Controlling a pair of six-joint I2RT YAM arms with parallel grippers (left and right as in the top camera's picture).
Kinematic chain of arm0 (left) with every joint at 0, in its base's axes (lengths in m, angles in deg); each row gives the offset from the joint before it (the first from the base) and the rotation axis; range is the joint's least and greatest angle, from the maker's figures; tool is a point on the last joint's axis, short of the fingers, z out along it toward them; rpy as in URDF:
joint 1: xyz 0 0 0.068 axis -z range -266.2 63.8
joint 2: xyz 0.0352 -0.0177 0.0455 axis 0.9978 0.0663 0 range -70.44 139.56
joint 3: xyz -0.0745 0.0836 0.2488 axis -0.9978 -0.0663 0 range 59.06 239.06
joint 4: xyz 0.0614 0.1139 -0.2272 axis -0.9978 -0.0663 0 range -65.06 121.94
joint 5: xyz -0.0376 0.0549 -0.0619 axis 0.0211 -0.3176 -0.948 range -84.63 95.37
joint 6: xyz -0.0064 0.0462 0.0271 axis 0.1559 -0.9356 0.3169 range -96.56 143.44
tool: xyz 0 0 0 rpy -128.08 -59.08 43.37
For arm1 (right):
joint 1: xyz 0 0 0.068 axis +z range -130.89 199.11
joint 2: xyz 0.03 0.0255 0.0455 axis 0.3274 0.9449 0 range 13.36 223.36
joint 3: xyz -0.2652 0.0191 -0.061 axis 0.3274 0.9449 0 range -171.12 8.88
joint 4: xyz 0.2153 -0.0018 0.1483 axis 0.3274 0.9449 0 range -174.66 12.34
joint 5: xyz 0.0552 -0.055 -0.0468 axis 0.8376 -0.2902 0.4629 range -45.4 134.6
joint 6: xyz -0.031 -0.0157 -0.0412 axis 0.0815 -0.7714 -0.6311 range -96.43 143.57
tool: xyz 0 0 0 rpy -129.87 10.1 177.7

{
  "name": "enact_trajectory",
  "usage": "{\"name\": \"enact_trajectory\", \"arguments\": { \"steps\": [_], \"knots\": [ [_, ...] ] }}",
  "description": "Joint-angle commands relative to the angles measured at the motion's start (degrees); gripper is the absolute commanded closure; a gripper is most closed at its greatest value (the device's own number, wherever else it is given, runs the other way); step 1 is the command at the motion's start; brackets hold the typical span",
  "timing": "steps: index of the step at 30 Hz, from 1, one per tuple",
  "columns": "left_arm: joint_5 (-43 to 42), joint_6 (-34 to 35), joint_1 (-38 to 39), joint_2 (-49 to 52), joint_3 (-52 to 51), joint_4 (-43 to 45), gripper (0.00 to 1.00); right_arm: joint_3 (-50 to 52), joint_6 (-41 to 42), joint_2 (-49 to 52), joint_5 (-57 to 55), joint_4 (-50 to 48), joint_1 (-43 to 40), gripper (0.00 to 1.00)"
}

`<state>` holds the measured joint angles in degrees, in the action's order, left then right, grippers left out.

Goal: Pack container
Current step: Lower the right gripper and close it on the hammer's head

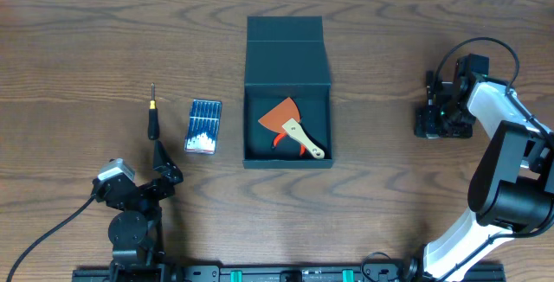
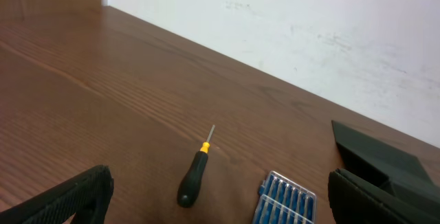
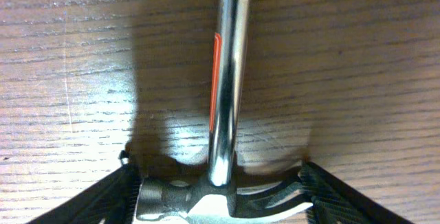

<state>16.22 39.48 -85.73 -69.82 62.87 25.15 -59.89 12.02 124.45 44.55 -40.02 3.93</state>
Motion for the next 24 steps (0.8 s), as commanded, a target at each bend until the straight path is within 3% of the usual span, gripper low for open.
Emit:
{"name": "enact_trajectory", "arguments": {
  "steps": [1,5,9,14,24],
  "knots": [
    [0.13,-1.01,-0.09,-0.39,-1.70,-0.39,0.01,2.10,-0.76,2.32,-3.13,0.52,0.11,0.32],
    [0.13,-1.01,-0.09,-0.39,-1.70,-0.39,0.02,2.08,-0.70,2.32,-2.86,0.83,0.11,0.53],
    [0.13,-1.01,-0.09,-0.39,-1.70,-0.39,0.01,2.01,-0.04,2.27,-2.86,0.98,0.13,0.64],
    [0.13,-1.01,-0.09,-0.39,-1.70,-0.39,0.02,0.83,0.81,1.70,-2.62,1.57,0.20,0.71],
    [0.13,-1.01,-0.09,-0.39,-1.70,-0.39,0.01,-5.53,0.79,0.11,-2.25,5.88,0.26,0.72]
  ]
}}
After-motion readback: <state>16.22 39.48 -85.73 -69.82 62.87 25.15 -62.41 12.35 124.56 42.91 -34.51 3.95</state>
